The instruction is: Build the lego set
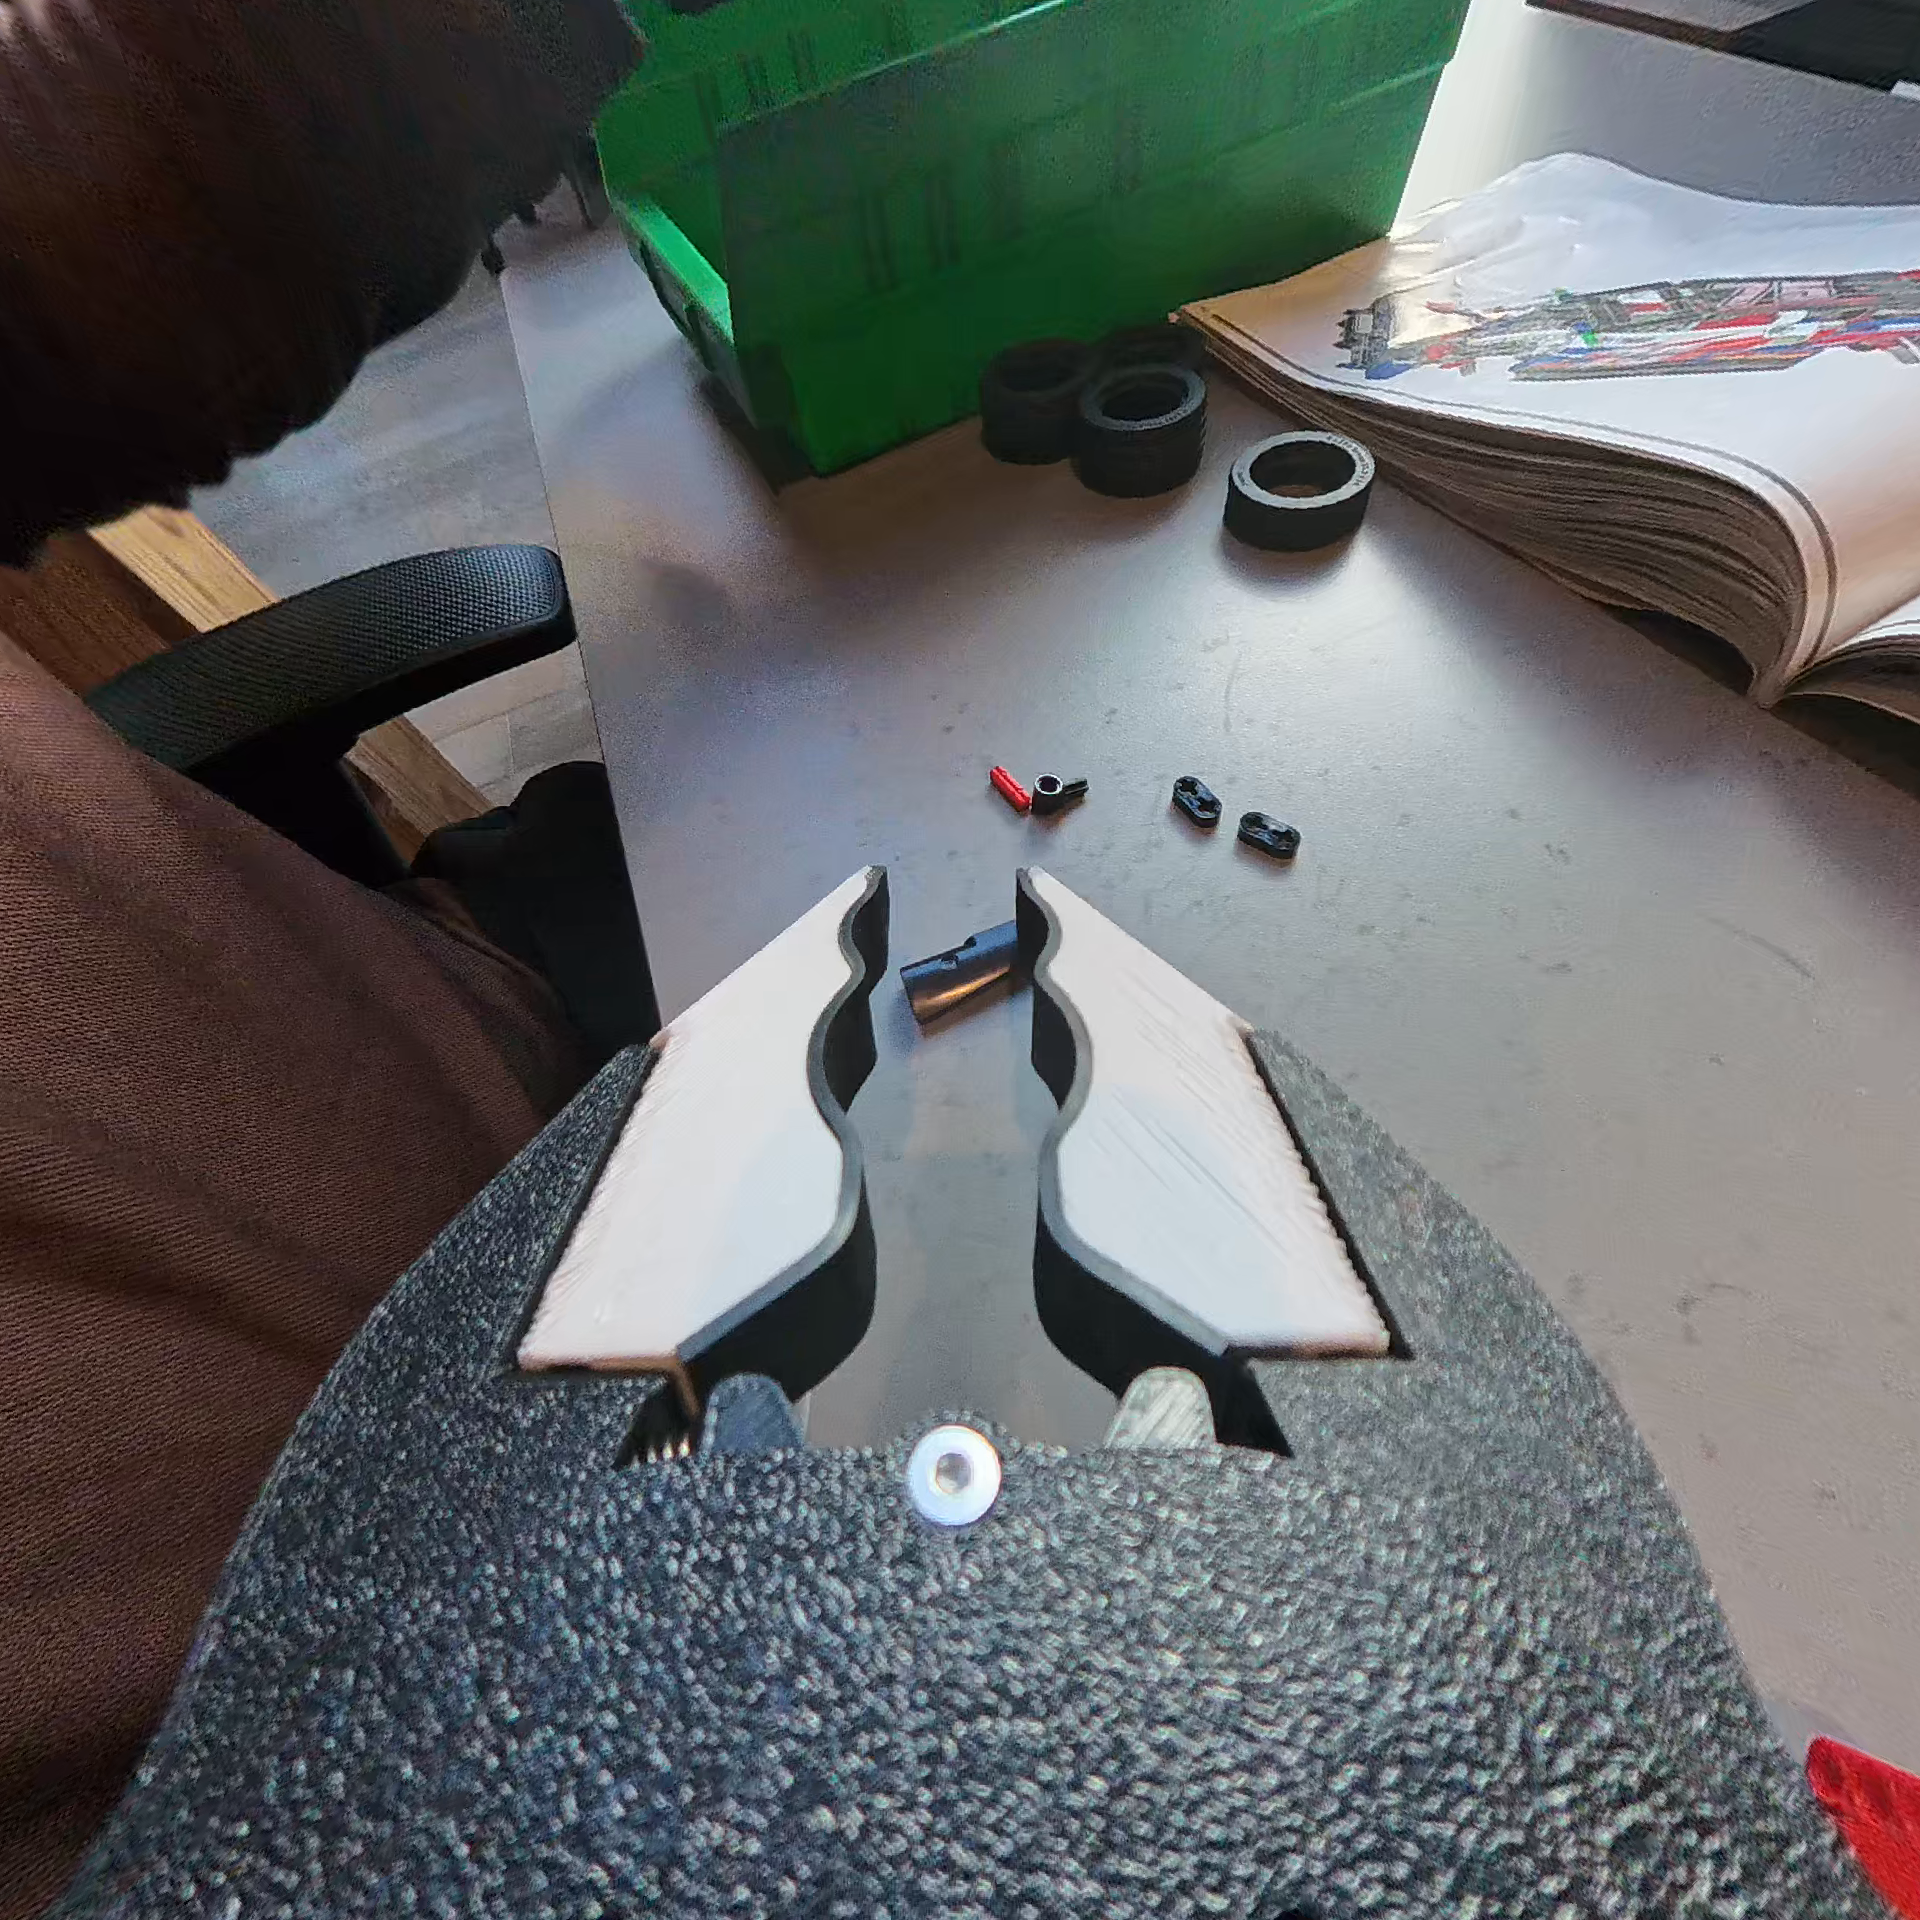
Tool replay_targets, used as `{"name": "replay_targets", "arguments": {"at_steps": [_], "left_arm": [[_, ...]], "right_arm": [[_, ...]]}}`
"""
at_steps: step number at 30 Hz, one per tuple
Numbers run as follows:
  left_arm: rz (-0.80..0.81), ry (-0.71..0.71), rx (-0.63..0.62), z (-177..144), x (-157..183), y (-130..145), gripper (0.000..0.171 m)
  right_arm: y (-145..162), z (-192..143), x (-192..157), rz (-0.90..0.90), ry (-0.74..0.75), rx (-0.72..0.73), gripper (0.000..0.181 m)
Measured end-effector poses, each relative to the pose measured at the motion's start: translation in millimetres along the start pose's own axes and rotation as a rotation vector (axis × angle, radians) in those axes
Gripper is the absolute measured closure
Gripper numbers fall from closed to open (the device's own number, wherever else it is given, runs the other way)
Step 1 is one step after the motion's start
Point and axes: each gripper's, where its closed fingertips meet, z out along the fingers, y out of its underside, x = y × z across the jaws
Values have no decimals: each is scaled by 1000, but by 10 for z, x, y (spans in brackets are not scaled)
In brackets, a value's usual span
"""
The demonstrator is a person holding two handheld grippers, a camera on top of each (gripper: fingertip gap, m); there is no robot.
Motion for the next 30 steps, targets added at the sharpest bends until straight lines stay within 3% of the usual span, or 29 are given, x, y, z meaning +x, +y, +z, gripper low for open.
{"name": "replay_targets", "arguments": {"at_steps": [3,6,11,17,21,26,30], "left_arm": [[-33,41,-303,626,-460,512,142],[-149,146,-453,999,-486,821,139],[-154,179,-459,1166,-409,801,138],[-80,102,-468,1259,-501,853,162],[-67,134,-460,1235,-477,859,163],[-27,106,-432,1017,-549,794,163],[19,11,-333,628,-711,490,163]], "right_arm": [[-10,-11,-5,-4,2,9,157],[-3,-13,-7,-8,9,6,156],[5,-12,-4,-15,20,2,156],[17,-2,-5,-4,10,-8,156],[12,-7,-4,-8,15,-4,156],[13,-6,-4,-15,21,-6,156],[13,-7,2,-23,32,-6,156]]}}
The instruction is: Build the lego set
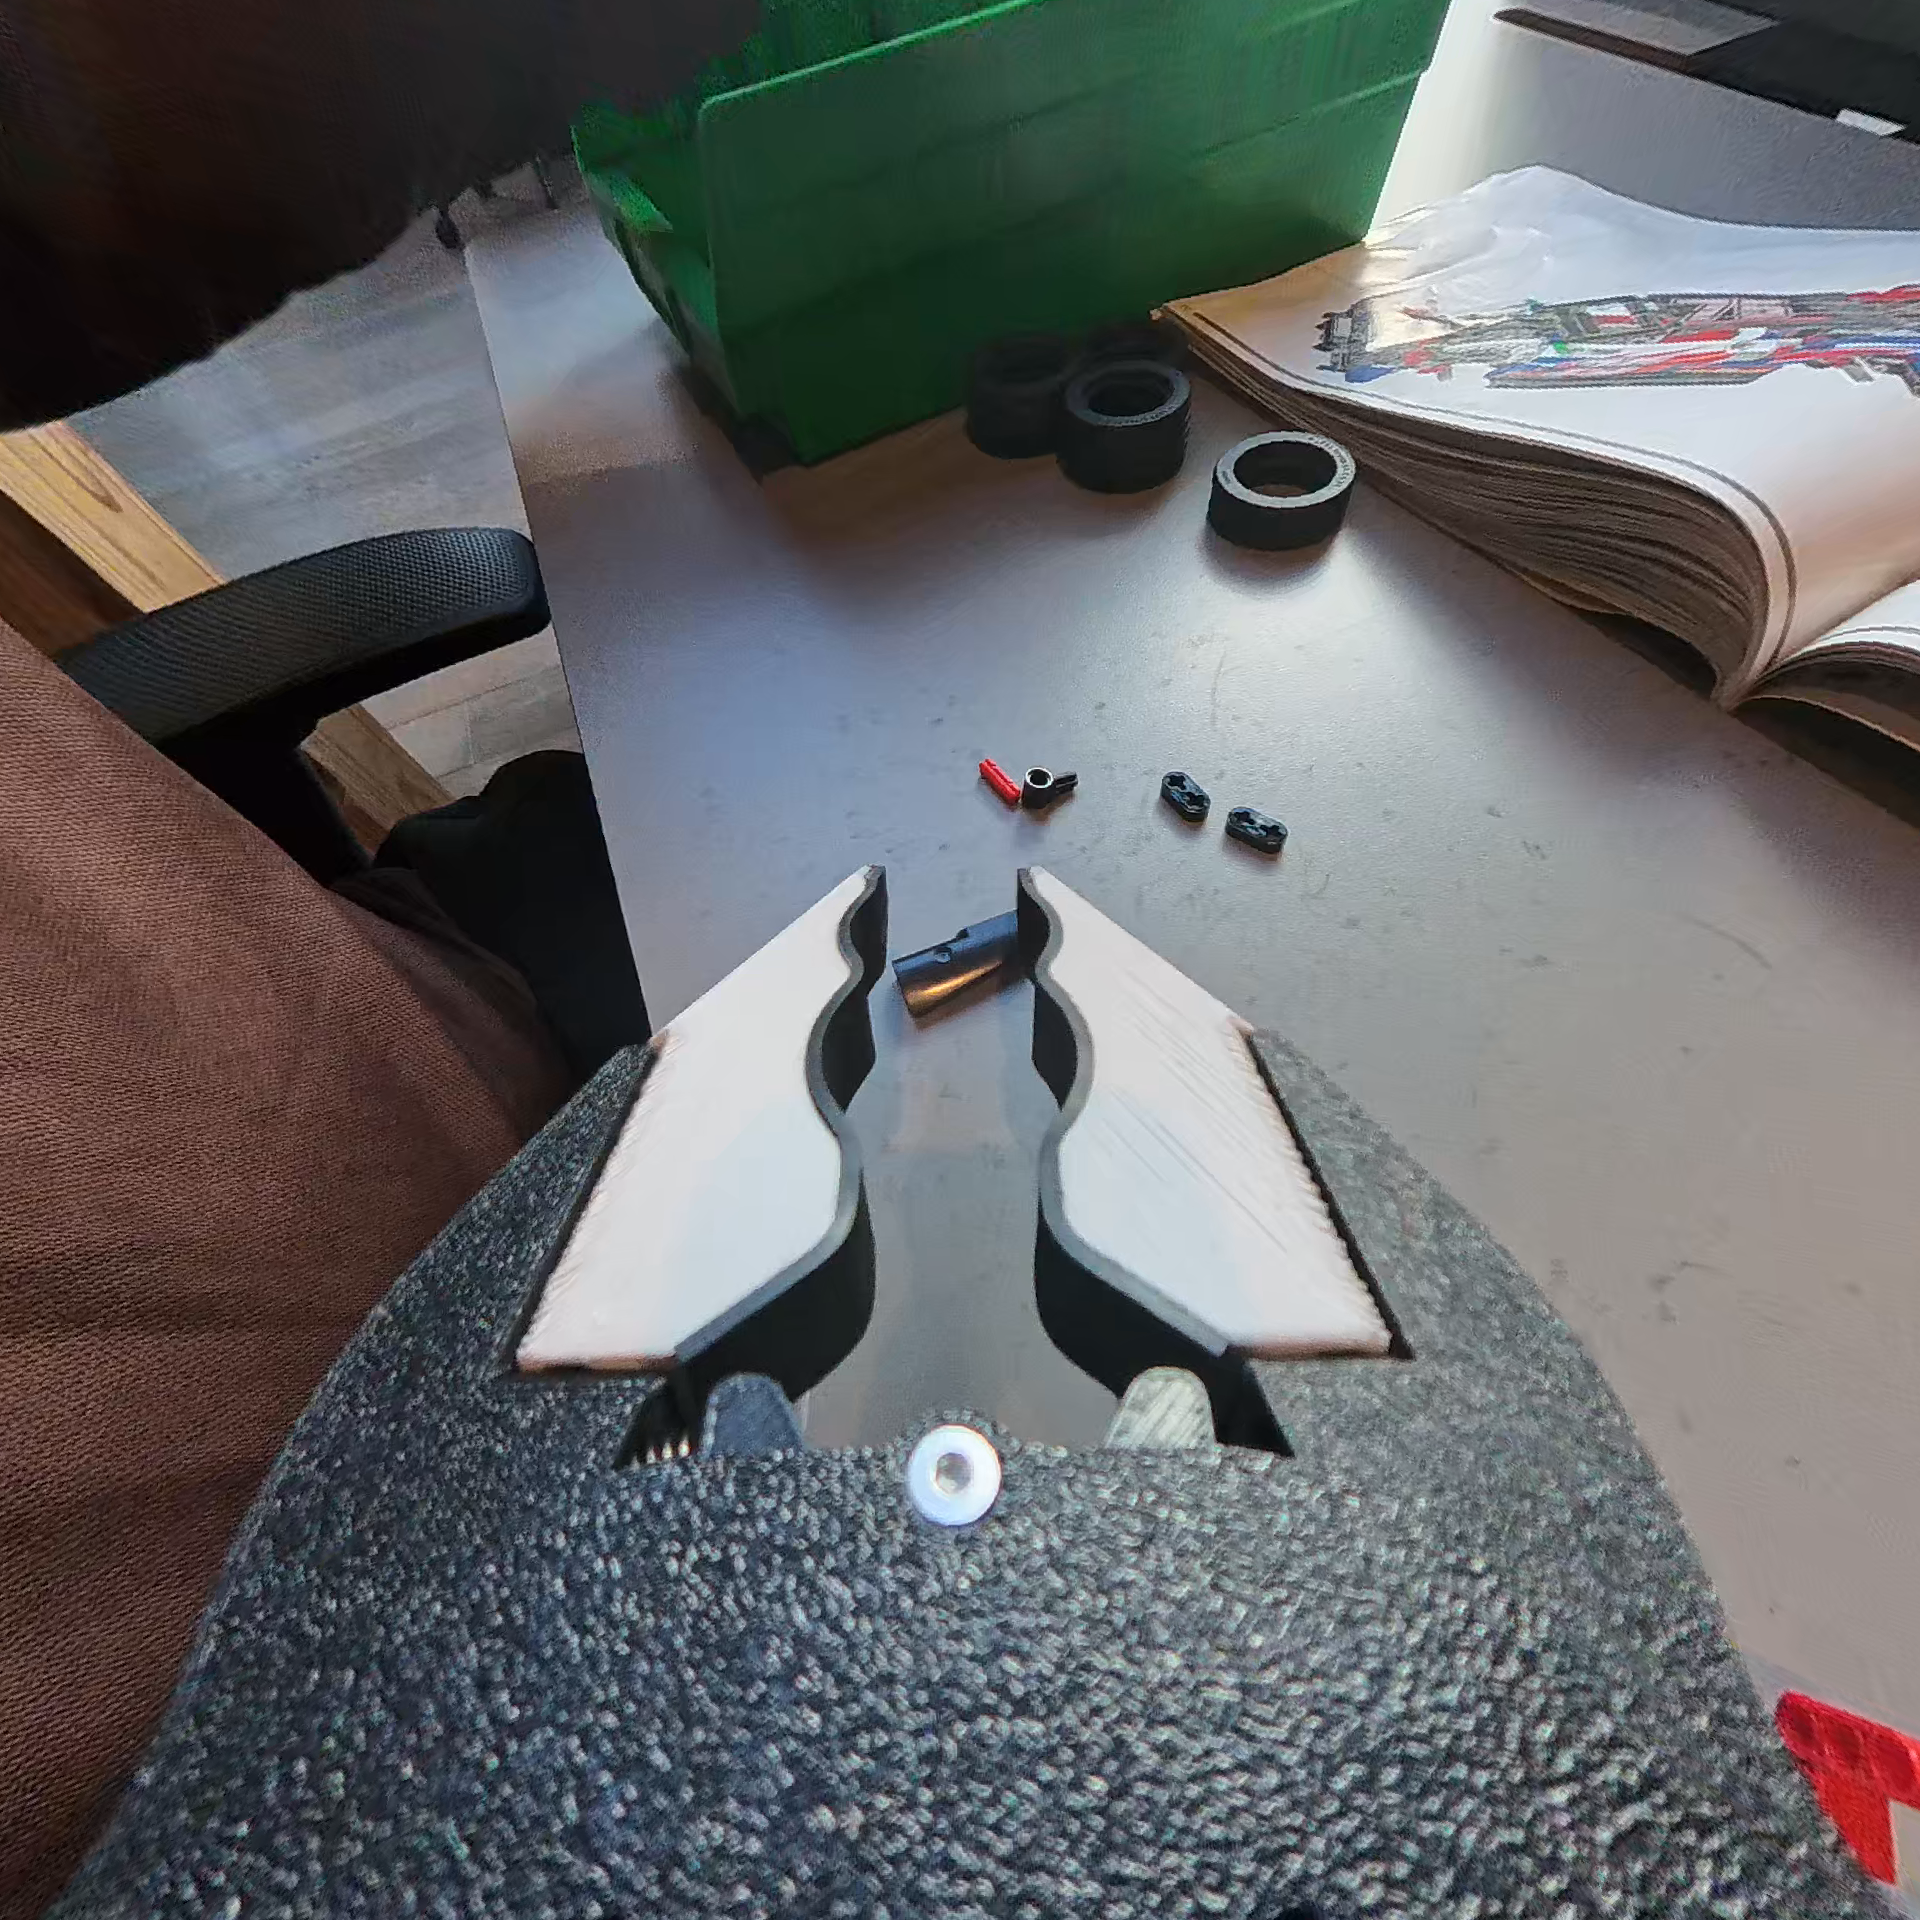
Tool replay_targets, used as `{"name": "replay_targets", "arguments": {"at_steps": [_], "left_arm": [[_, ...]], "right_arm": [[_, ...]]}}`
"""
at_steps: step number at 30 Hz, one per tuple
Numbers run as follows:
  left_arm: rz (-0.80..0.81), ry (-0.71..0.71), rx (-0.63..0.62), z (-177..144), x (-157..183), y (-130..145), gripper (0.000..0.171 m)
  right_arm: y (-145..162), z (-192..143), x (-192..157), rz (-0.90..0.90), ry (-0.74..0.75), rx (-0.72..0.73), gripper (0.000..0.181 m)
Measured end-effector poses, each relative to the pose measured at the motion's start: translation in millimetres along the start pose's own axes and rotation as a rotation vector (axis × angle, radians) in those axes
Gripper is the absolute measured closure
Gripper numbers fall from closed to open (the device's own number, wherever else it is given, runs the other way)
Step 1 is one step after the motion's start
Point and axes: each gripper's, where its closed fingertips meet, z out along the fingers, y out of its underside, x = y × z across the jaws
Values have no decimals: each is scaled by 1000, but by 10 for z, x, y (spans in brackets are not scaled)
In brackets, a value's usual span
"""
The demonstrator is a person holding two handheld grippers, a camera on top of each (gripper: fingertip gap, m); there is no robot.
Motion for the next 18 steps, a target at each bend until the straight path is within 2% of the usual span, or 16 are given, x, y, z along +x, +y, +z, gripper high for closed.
{"name": "replay_targets", "arguments": {"at_steps": [2,4,5,7,10,12,13,16,18], "left_arm": [[19,-20,80,-333,52,-154,163],[48,29,178,-700,329,-359,164],[67,103,226,-877,588,-463,164],[143,338,272,-1194,1303,-580,164],[298,691,259,-1549,2419,-534,164],[356,867,163,-1542,3034,-385,164],[379,898,96,-1418,3252,-298,164],[420,950,-113,-920,3680,-24,164],[405,1041,-201,-752,3878,81,164]], "right_arm": [[-14,-14,5,-7,11,11,156],[-34,-33,9,-18,24,27,154],[-45,-41,8,-25,28,35,152],[-66,-56,-3,-43,31,49,151],[-105,-93,-4,-88,53,70,146],[-129,-152,-28,-115,64,86,143],[-147,-203,-32,-127,81,100,143],[-225,-427,21,-185,170,149,140],[-216,-537,57,-247,210,135,140]]}}
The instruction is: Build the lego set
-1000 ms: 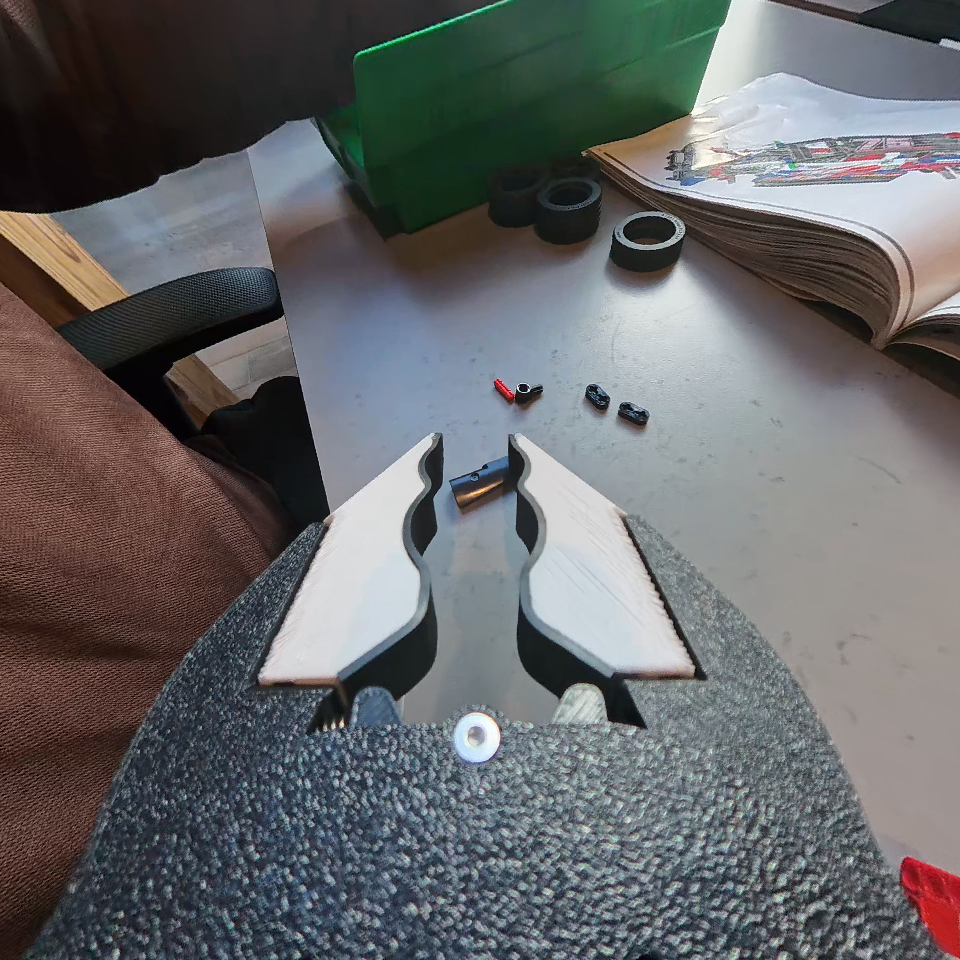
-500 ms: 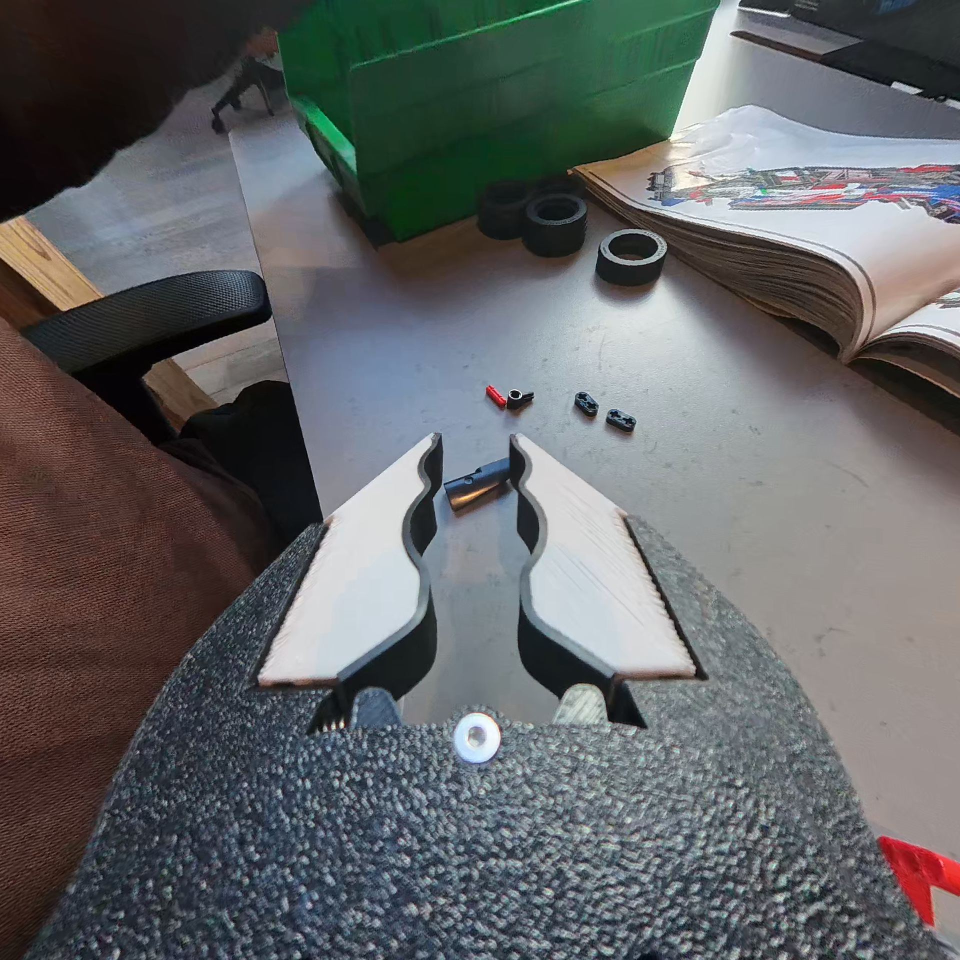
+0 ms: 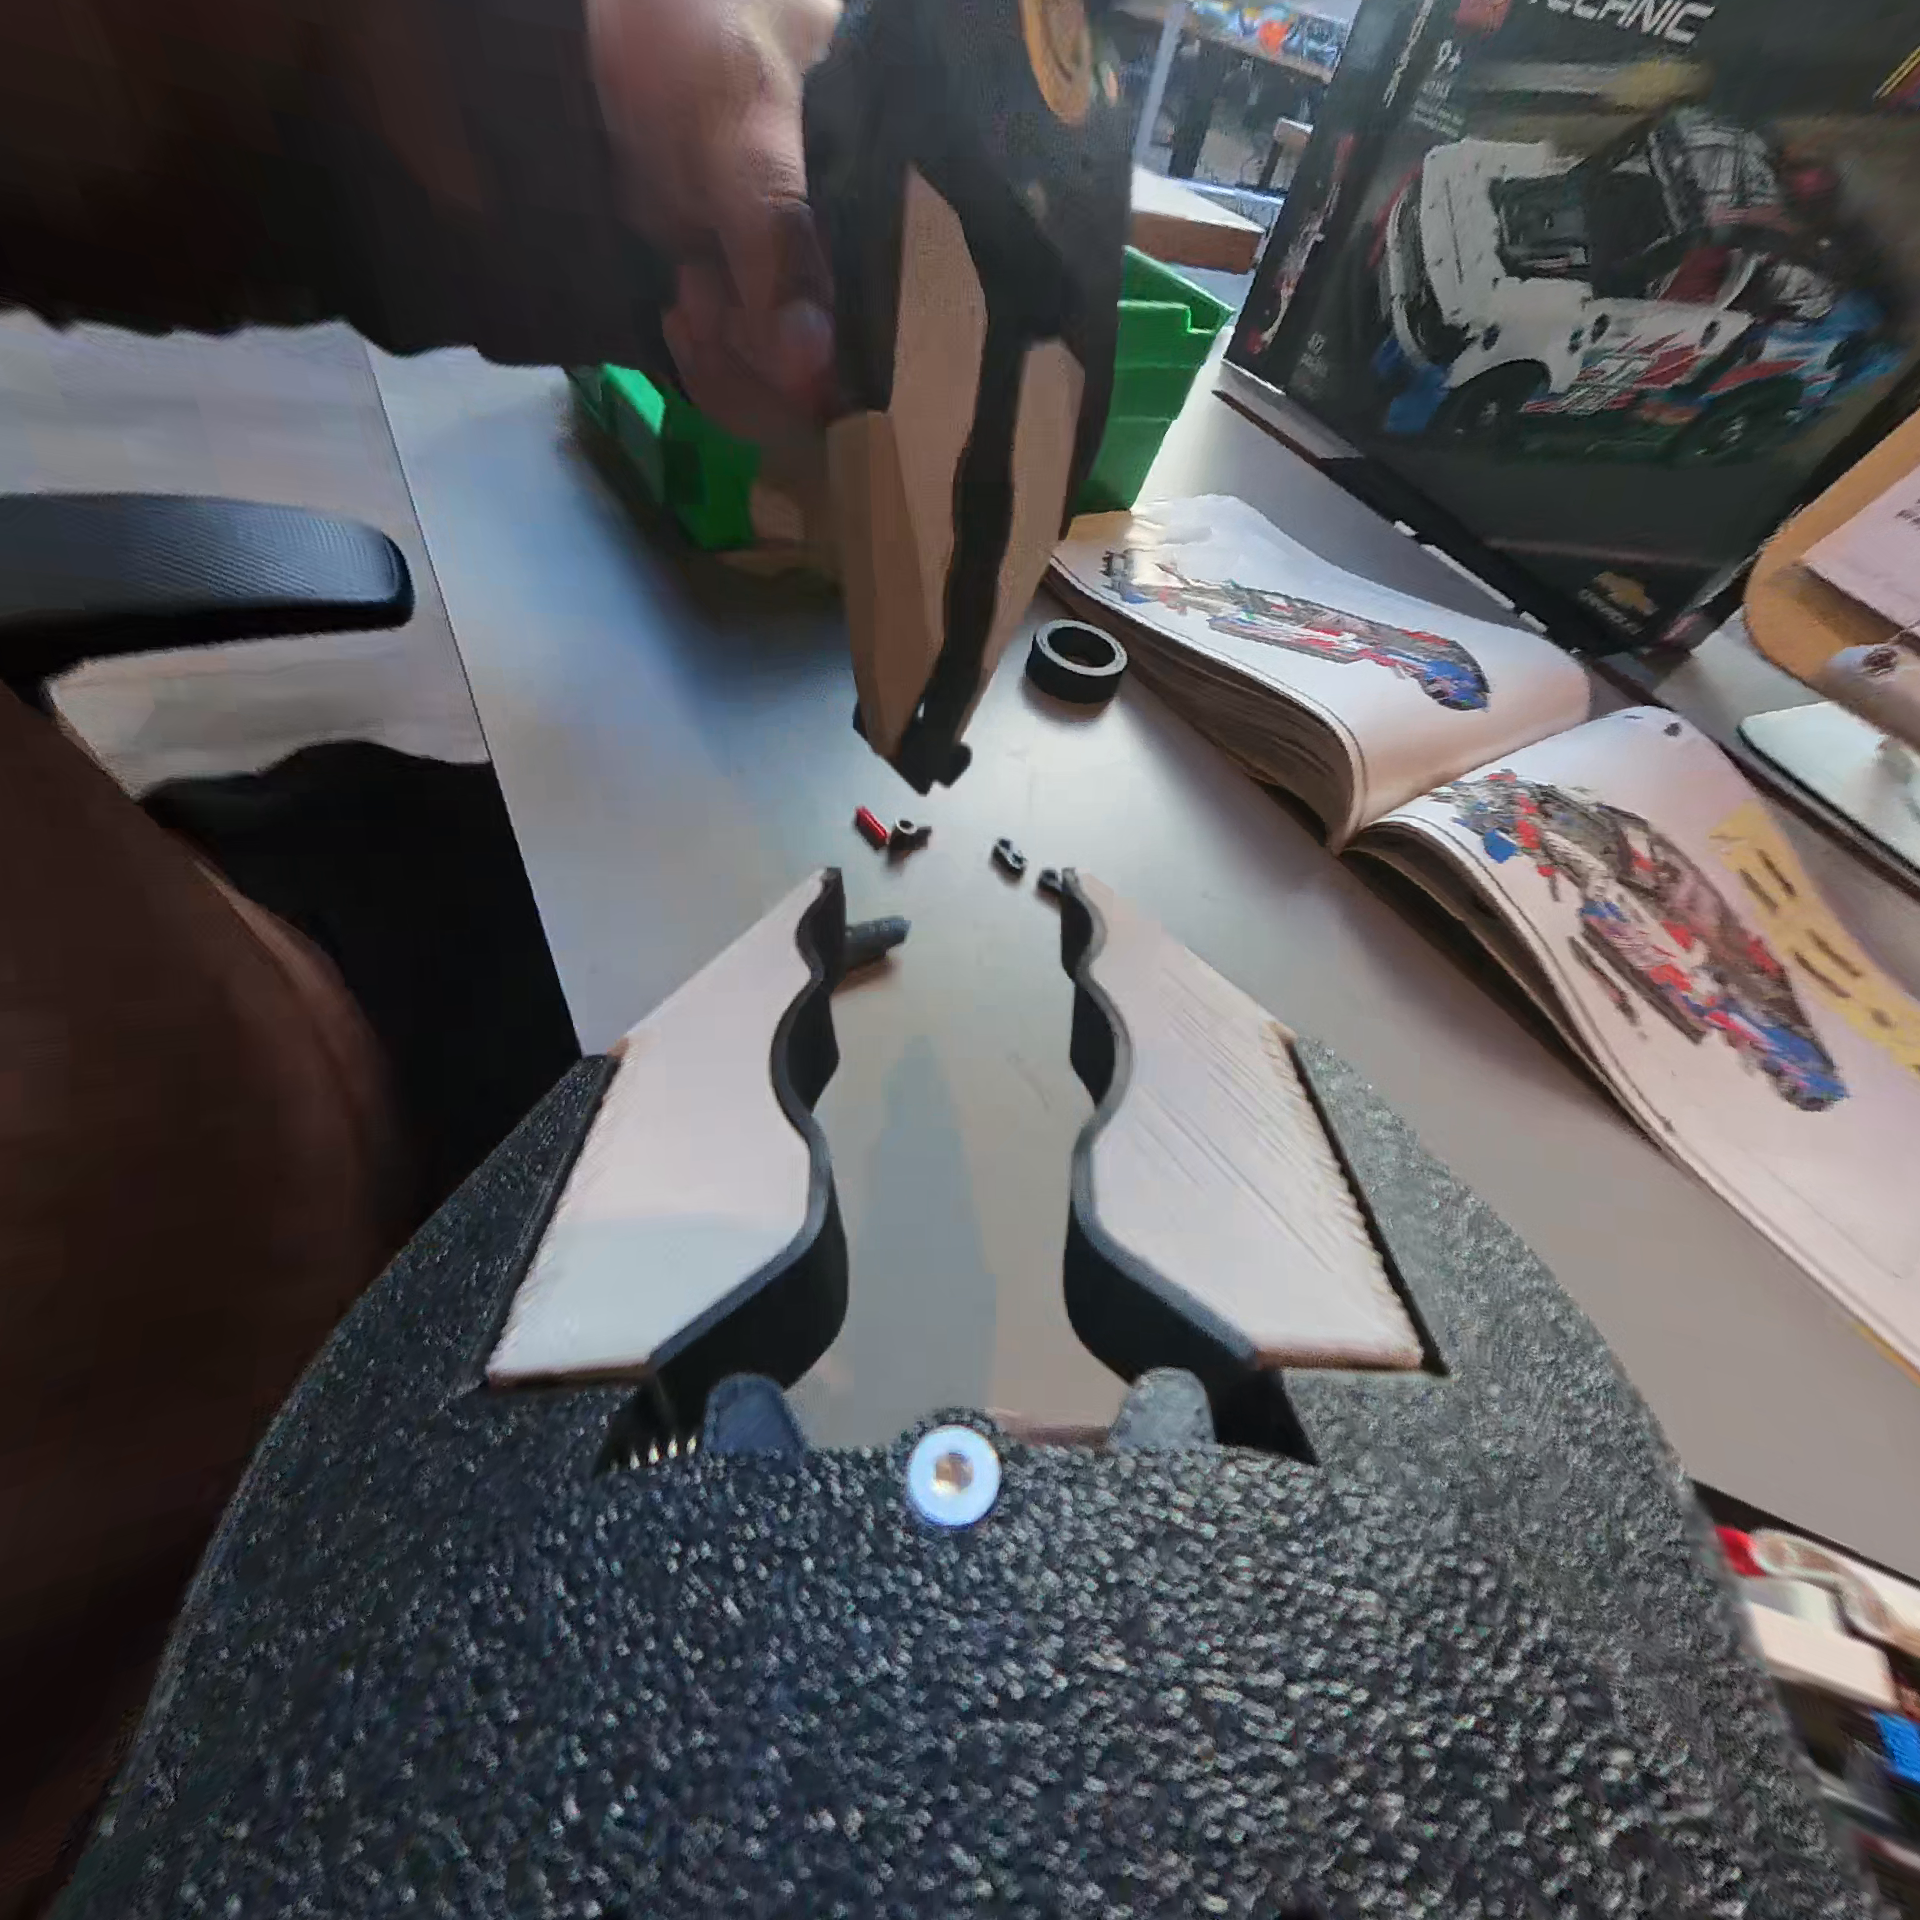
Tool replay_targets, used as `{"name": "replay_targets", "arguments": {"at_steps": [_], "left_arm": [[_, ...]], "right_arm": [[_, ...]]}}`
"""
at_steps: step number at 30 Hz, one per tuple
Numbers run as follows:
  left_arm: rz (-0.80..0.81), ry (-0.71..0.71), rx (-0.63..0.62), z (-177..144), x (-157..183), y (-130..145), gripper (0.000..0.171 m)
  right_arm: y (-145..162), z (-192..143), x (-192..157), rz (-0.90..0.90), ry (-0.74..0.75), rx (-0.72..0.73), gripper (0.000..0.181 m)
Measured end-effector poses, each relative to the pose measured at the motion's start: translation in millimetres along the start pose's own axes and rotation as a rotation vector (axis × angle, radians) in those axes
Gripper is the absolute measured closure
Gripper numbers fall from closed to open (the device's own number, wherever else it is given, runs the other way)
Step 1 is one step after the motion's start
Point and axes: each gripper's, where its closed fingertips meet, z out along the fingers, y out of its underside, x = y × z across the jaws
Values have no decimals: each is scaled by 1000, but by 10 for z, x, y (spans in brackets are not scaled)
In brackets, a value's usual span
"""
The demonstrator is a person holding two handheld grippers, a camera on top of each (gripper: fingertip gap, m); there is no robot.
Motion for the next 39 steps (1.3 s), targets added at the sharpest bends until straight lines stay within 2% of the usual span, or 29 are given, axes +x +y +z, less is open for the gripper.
{"name": "replay_targets", "arguments": {"at_steps": [3,8,13,16,21,23,26,29,31,32,35,37,39], "left_arm": [[-17,80,-59,237,-24,18,164],[15,118,-138,533,-5,-48,164],[63,-17,-282,830,-277,40,167],[83,-11,-261,857,-266,3,170],[84,4,-216,845,-224,-37,171],[198,-99,-161,801,-281,-126,171],[542,-301,-34,683,-216,-260,171],[857,-557,186,469,19,-461,171],[1077,-735,370,254,291,-599,171],[1173,-864,418,131,371,-646,171],[1435,-1179,398,-72,523,-667,171],[1579,-1282,337,-67,590,-633,171],[1659,-1351,302,-67,627,-614,171]], "right_arm": [[153,-44,23,-100,23,-93,140],[356,-30,-4,-204,8,-218,143],[689,26,-24,-177,-59,-355,144],[835,58,-57,-159,-83,-412,147],[767,115,-50,-179,-60,-387,149],[733,119,-20,-182,-36,-376,144],[533,50,63,-84,-13,-270,152],[190,-76,156,18,-3,-104,153],[24,-149,76,86,-86,-23,157],[-33,-178,33,133,-135,8,159],[-214,-275,-60,242,-251,104,158],[-377,-349,-122,268,-301,161,159],[-484,-373,-102,275,-266,175,158]]}}
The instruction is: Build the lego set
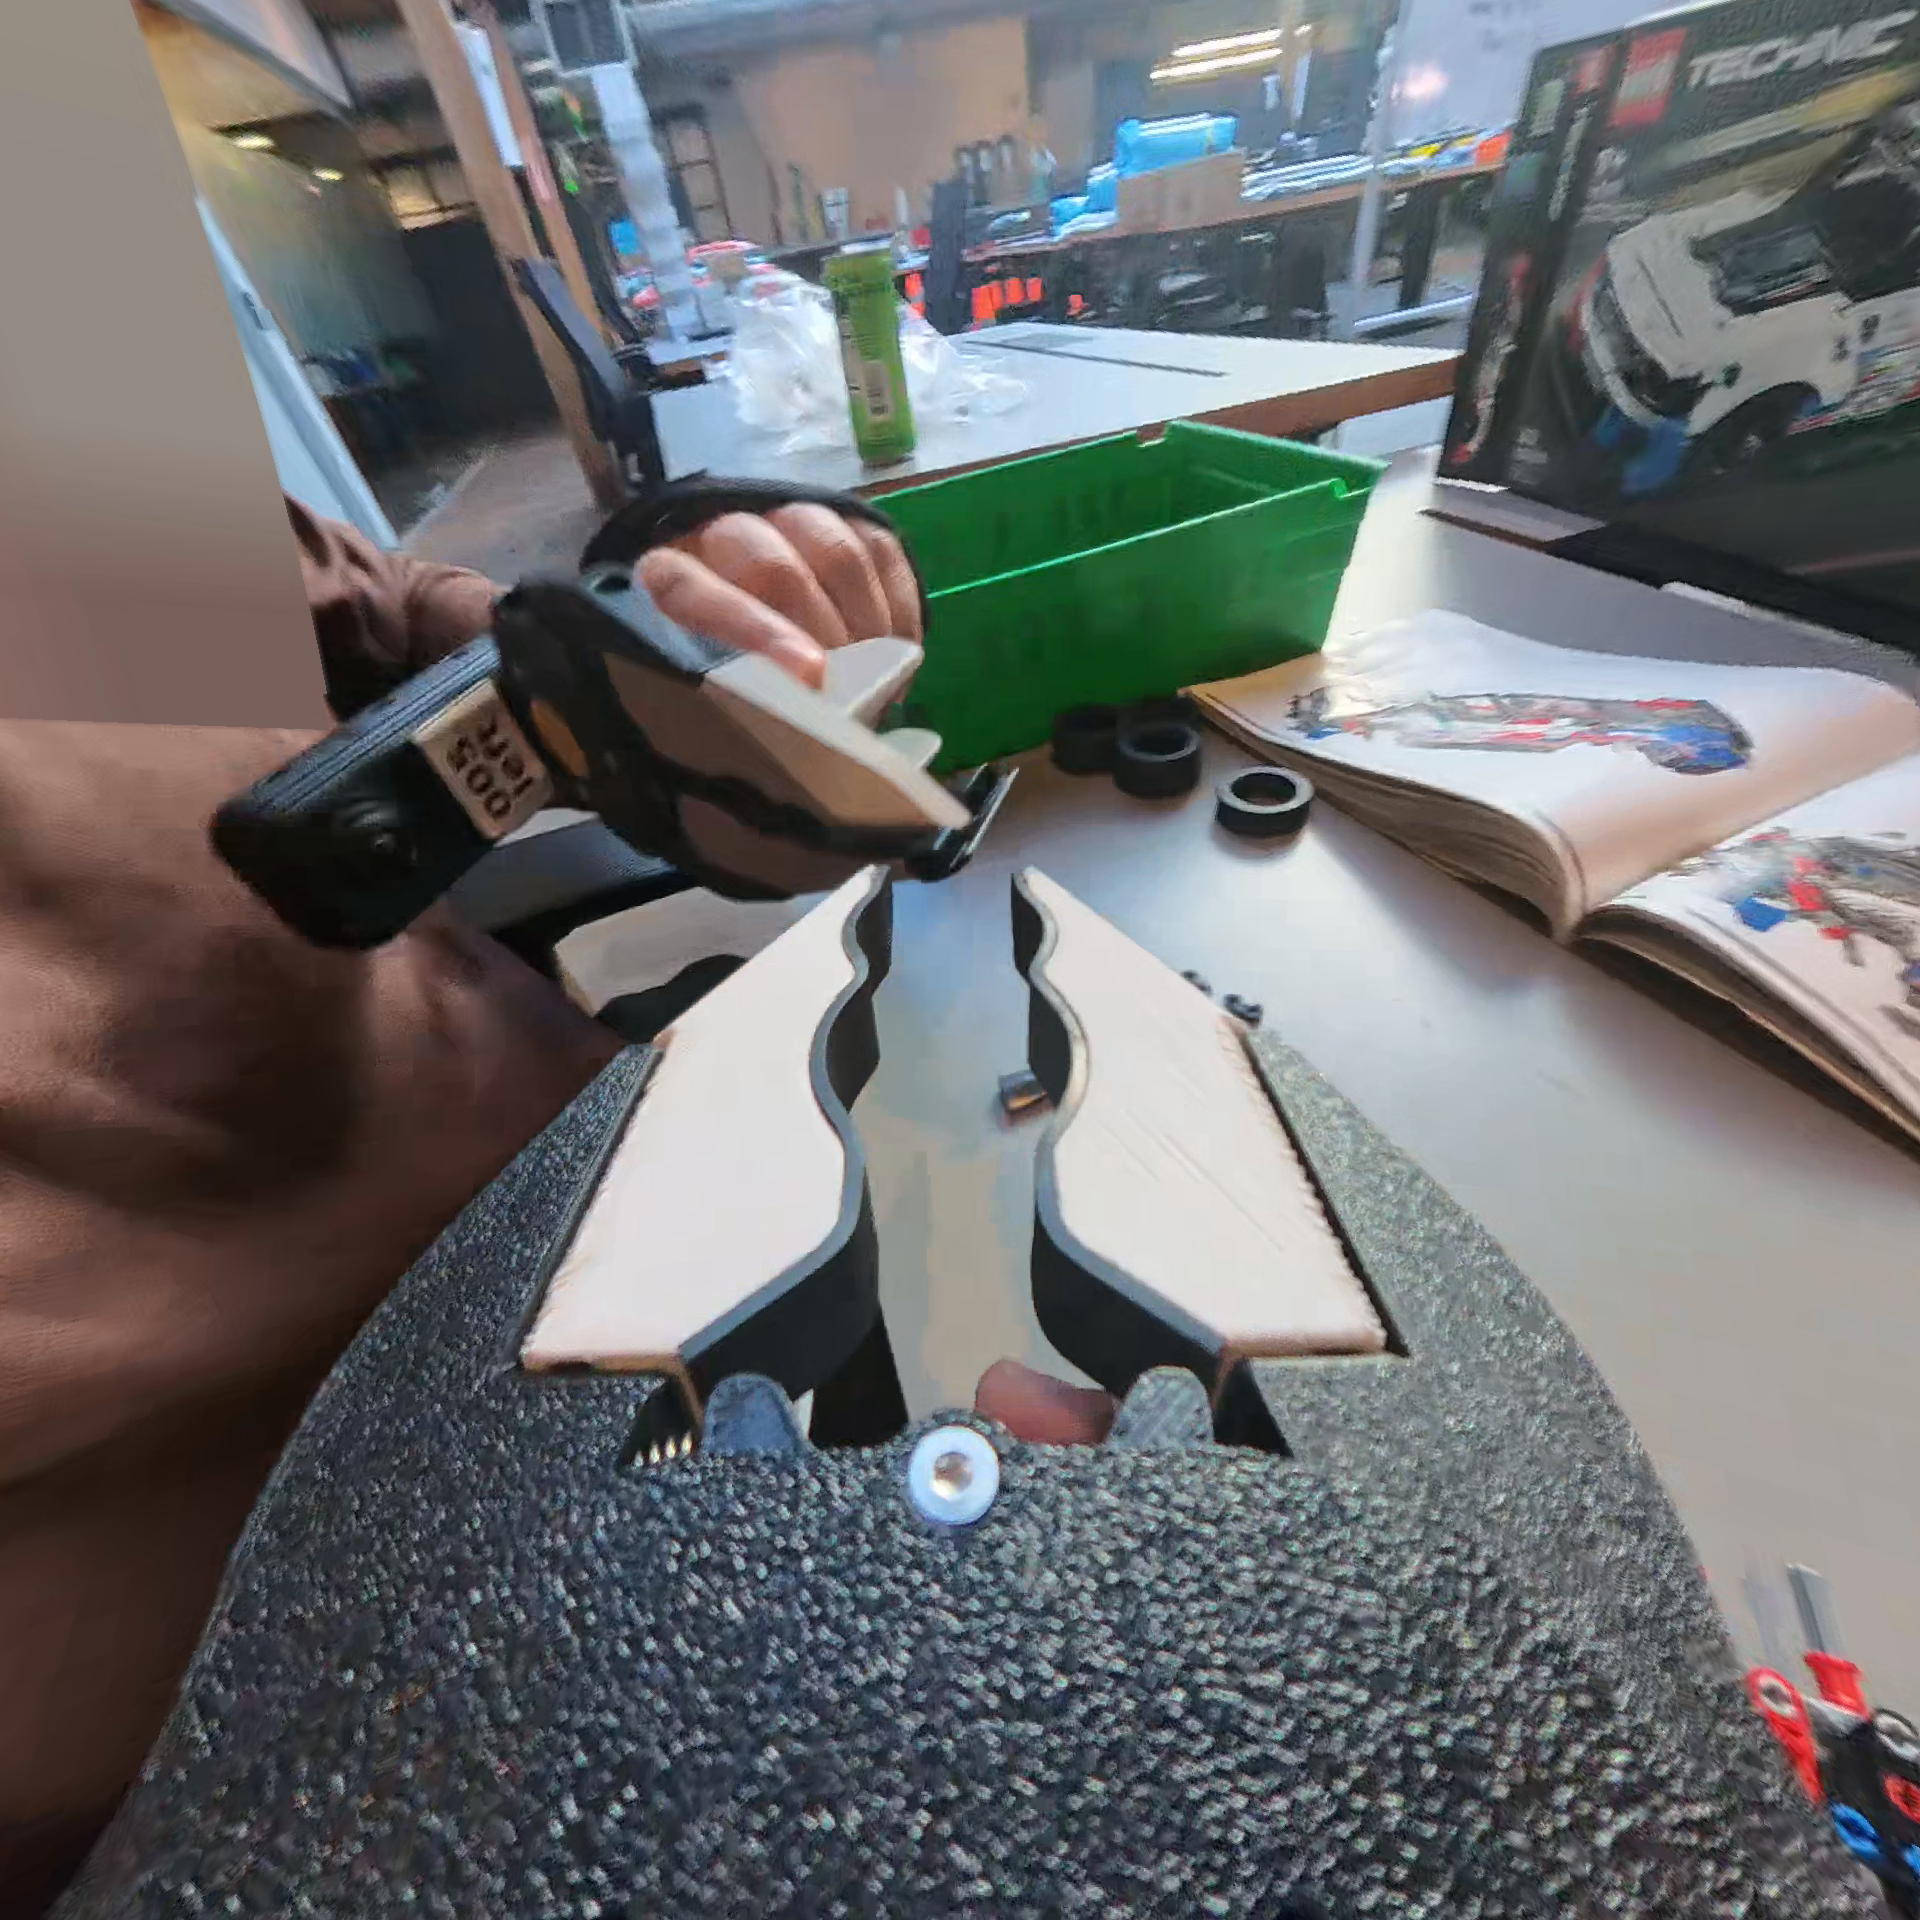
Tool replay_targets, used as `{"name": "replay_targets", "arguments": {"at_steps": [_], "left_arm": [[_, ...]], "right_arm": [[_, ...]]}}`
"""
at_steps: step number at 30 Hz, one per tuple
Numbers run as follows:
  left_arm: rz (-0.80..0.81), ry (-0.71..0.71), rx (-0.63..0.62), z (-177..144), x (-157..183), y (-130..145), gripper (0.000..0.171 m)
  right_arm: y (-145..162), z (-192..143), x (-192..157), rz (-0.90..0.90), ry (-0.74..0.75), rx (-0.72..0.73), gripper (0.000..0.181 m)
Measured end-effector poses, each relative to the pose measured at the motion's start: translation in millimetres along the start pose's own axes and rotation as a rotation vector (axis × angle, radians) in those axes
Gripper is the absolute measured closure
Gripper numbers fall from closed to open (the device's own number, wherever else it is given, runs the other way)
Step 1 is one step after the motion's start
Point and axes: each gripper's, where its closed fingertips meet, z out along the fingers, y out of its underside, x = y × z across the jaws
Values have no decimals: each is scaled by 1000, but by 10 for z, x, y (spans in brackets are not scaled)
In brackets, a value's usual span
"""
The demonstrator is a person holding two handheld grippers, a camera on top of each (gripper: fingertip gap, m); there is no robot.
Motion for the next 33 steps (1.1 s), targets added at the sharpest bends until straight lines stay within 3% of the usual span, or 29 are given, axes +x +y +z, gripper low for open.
{"name": "replay_targets", "arguments": {"at_steps": [9,14,17,19,21,27,33], "left_arm": [[51,-36,0,25,-96,-96,171],[-10,-35,12,42,-93,-99,171],[-149,14,36,8,-73,-113,167],[-207,-18,27,-35,-149,-54,148],[-270,-26,11,-92,-185,31,145],[-375,6,-65,-180,-63,246,144],[-386,13,-78,-171,42,230,144]], "right_arm": [[-101,18,-32,-387,284,-86,164],[-109,1,-23,-483,341,-93,165],[-95,3,-20,-489,340,-95,165],[-78,-17,31,-484,357,-101,165],[-75,-37,63,-455,354,-91,165],[-96,-54,107,-366,327,-61,165],[-110,-50,82,-322,300,-38,165]]}}
